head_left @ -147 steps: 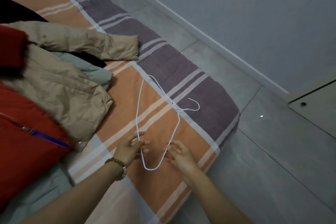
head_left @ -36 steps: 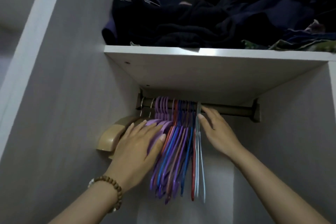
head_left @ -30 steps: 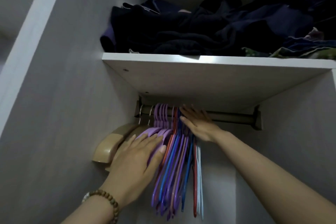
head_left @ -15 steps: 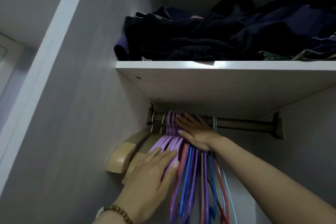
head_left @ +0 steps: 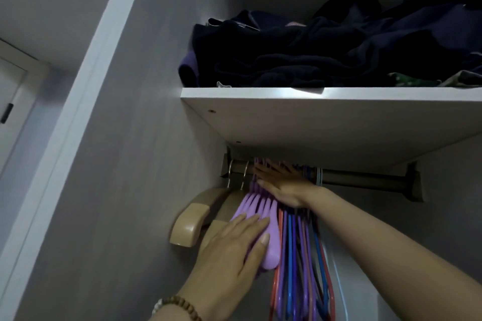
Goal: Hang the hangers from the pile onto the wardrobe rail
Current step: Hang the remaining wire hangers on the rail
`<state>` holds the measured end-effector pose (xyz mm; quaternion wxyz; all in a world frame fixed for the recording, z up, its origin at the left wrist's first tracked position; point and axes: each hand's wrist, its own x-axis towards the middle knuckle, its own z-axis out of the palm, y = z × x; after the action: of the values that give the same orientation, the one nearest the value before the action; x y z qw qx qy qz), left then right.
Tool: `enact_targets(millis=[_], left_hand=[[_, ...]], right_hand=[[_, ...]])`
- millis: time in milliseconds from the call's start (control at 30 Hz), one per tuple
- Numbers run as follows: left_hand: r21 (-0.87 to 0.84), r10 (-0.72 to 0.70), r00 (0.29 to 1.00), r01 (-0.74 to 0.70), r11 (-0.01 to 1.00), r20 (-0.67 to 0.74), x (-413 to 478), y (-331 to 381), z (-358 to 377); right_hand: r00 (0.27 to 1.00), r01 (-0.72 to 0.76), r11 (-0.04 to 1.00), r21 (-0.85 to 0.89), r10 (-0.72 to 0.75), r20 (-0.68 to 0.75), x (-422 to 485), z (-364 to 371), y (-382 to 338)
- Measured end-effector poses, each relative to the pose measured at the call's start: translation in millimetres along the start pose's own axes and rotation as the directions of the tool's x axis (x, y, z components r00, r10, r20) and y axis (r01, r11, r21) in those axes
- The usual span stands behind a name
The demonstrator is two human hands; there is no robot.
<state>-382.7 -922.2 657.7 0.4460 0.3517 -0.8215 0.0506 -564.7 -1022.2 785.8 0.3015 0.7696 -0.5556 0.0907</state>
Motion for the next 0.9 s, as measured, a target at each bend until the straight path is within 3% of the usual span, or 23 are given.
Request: enact_targets(millis=[67,167,267,300,367,433,467,500,700,900], left_hand=[[-0.018,-0.028,0.999,0.029,0.999,0.016,-4,0,1],[-0.005,-0.073,0.997,0.074,0.997,0.029,-5,1,2],[0.051,-0.042,0.999,0.041,0.998,0.014,-6,6,3],[0.072,-0.024,1.0,0.023,0.997,0.007,-6,8,2],[0.076,-0.01,1.0,0.01,0.997,-0.008,-5,9,1],[0.043,-0.001,0.999,0.002,0.999,-0.038,-5,8,2],[0.026,0.003,0.999,-0.002,1.0,-0.052,-5,7,2],[0.006,0.005,0.998,-0.004,1.0,-0.06,-5,6,3],[-0.17,-0.019,0.999,0.014,0.985,-0.027,-10,1,6],[-0.176,-0.095,0.995,0.095,0.98,0.005,-12,-5,8]], right_hand=[[1.0,-0.007,0.999,0.049,0.008,-0.017,-6,-2,-4],[0.967,0.008,0.918,0.396,0.095,-0.238,-26,-5,-14],[0.776,-0.039,0.749,0.662,0.44,-0.451,-69,2,-19],[0.711,-0.109,0.669,0.735,0.57,-0.413,-86,5,-21],[0.681,-0.246,0.387,0.889,0.721,-0.126,-120,10,-27],[0.741,-0.313,0.059,0.948,0.639,0.205,-146,10,-38],[0.772,-0.32,-0.058,0.946,0.563,0.295,-152,10,-44],[0.799,-0.308,-0.11,0.945,0.509,0.32,-155,11,-49],[0.864,-0.147,-0.04,0.988,0.481,0.148,-127,22,-76],[0.853,-0.17,0.061,0.984,0.509,0.116,-118,30,-89]])
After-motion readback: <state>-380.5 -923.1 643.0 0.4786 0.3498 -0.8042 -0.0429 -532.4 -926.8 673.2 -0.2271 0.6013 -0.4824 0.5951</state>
